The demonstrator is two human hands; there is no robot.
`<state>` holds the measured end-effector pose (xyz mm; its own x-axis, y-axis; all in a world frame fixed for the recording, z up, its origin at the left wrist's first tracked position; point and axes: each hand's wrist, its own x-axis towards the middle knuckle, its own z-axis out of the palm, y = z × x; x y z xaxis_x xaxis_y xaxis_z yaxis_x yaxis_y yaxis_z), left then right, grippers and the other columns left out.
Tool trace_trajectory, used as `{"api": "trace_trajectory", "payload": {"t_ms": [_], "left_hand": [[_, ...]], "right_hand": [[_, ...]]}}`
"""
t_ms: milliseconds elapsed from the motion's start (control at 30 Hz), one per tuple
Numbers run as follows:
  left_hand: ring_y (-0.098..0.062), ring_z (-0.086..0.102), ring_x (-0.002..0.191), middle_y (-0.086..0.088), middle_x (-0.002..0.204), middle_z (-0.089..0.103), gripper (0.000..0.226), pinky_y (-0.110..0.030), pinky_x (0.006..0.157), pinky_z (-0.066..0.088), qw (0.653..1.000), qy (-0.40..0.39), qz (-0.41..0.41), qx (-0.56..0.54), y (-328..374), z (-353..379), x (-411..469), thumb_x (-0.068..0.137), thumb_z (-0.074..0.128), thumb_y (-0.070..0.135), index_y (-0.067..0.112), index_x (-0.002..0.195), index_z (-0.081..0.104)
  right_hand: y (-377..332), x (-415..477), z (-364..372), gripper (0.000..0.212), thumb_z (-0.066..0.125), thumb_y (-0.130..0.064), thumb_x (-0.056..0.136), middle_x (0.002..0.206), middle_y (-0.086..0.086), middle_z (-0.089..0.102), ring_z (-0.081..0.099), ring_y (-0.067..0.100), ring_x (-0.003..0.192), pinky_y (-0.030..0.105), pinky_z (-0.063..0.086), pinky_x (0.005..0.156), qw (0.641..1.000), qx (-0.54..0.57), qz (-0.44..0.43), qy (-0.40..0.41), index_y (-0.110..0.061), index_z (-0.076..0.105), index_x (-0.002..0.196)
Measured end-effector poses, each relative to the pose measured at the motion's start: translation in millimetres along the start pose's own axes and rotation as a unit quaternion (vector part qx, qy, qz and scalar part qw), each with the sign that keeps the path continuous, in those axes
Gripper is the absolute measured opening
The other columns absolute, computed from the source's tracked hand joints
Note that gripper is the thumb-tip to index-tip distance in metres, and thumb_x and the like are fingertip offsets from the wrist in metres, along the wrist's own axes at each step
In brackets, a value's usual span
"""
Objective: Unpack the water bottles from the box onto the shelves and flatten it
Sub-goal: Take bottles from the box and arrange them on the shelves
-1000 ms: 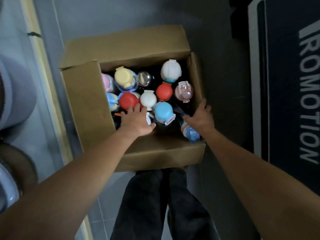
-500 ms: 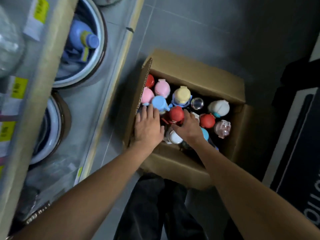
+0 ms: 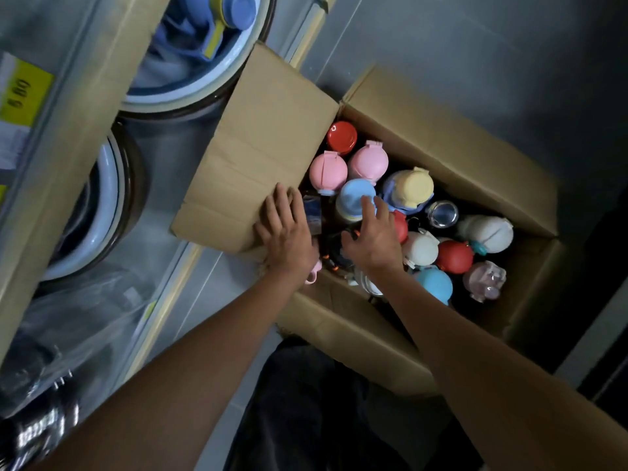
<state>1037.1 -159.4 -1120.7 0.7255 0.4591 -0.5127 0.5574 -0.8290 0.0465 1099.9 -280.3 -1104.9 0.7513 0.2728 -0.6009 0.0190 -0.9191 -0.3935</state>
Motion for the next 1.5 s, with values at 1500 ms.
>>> {"api": "trace_trajectory", "payload": {"t_ms": [1500], "left_hand": [[-0.037,0.050,0.123,-0.018,0.133,0.053,0.062,-0.043,0.094,0.046,0.987,-0.086,-0.080,-0.109,-3.8,34.1,70.5,0.085,0.059,0.009,0.014,0.142,0.035]], "right_hand": [[63.0,-21.2,17.9,0.067,0.060,-0.021,0.087,0.150,0.012,0.030,0.029,0.030,0.137,0.039,0.032,0.107,0.996,0.084,0.034,0.025,-0.006,0.030,0.144]]}}
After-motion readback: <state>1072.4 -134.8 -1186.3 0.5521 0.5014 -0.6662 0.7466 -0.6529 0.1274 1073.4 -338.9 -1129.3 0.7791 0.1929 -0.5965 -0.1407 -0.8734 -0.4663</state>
